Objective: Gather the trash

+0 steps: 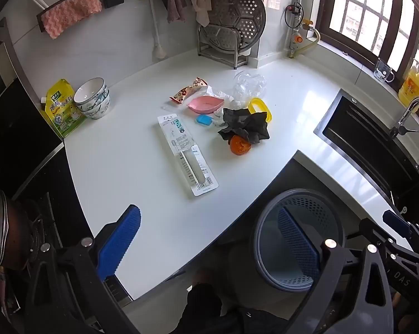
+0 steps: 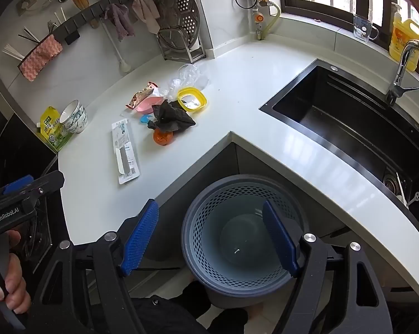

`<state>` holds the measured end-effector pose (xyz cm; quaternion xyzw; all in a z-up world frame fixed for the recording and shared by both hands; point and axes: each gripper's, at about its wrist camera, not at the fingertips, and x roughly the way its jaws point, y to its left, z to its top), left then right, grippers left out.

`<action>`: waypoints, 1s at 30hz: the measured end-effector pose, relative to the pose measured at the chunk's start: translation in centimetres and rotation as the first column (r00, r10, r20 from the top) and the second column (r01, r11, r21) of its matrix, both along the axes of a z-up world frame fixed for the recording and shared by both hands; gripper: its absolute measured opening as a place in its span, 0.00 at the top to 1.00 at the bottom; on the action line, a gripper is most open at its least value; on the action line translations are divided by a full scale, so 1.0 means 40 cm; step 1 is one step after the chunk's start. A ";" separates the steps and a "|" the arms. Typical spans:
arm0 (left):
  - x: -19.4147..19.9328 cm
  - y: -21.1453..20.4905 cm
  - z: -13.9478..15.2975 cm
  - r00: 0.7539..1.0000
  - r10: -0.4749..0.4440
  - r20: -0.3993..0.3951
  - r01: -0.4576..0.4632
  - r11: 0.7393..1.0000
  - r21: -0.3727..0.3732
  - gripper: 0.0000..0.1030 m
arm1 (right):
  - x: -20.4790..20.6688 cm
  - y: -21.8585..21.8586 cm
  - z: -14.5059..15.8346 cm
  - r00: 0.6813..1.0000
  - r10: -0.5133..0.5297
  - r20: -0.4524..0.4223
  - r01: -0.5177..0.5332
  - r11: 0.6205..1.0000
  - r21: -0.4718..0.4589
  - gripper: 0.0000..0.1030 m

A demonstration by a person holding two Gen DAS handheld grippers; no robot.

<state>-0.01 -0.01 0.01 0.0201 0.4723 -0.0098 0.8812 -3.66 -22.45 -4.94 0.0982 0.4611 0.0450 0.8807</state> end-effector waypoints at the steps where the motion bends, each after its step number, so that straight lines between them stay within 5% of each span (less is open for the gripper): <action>1: 0.000 0.000 0.000 1.000 0.000 0.001 0.000 1.000 -0.001 0.06 | -0.001 -0.001 0.000 1.000 0.000 0.000 0.000 1.000 0.000 0.29; 30: 0.002 -0.007 0.003 1.000 -0.004 0.003 0.004 1.000 0.008 0.06 | -0.003 -0.001 0.008 1.000 -0.002 0.002 0.002 1.000 0.002 0.29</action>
